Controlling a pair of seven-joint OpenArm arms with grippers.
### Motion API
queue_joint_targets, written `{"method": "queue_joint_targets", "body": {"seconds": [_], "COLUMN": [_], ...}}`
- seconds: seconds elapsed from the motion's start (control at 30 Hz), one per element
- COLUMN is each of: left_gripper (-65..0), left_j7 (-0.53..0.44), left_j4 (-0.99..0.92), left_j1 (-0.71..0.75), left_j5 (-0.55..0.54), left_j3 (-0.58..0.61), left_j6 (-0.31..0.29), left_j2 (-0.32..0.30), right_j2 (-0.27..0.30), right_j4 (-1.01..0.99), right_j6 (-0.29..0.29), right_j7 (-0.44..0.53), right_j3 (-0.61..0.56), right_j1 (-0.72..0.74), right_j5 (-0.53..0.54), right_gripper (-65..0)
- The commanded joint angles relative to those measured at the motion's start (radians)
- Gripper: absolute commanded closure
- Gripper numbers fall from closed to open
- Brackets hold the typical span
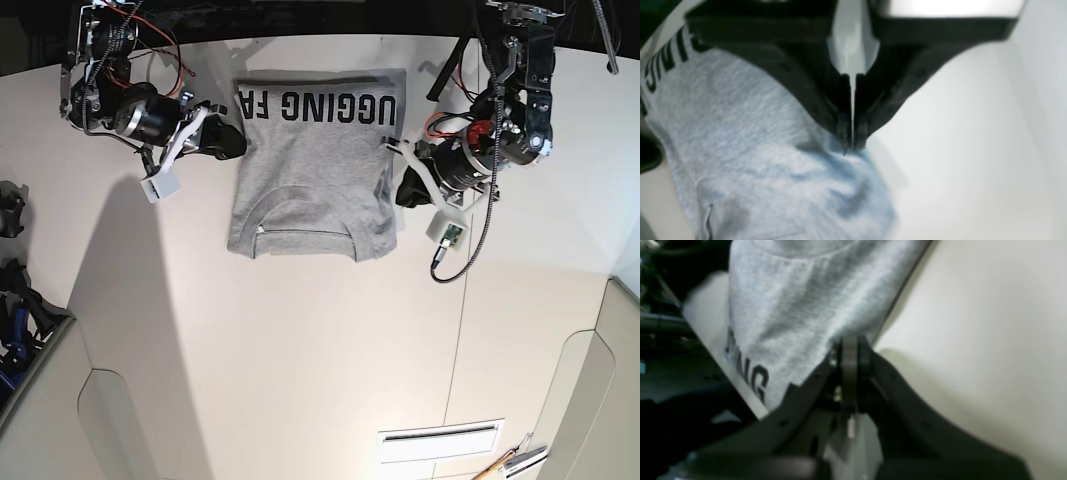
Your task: Fold the T-shirt properly
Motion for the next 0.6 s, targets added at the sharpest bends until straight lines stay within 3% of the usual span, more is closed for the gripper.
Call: {"method": "queue_joint_targets", "body": {"seconds": [0.0, 0.33, 0.47, 0.57], "left_gripper": [-1.9, -1.9, -1.9, -1.9], "left_j7": [-0.013, 0.013, 0.012, 0.004], "left_j4": [0.047, 0.281, 0.3, 0.299], "left_j1": [0.023, 0.394, 0.568, 0.698], "left_j5": [-0.011, 0.054, 0.055, 0.04], "left_j3": [-0.015, -0.105, -0.112, -0.11], "left_j6": [-0.007, -0.005, 0.037, 0.001], "left_j2": [-0.019, -0.14, -0.179, -0.177], "right_j2": [0.019, 0.192, 0.277, 0.331], "right_j4": [0.035, 0.176, 0.187, 0.187], "right_j6": [0.007, 0.013, 0.021, 0.02], "right_j7": [0.002, -0.021, -0.023, -0.024], "right_j3": [0.004, 0.005, 0.004, 0.0], "right_j1": [-0.004, -0.213, -0.326, -0.415], "right_j5": [0.027, 0.106, 0.167, 0.195], "right_gripper": [0.0, 0.0, 0.0, 0.0]}}
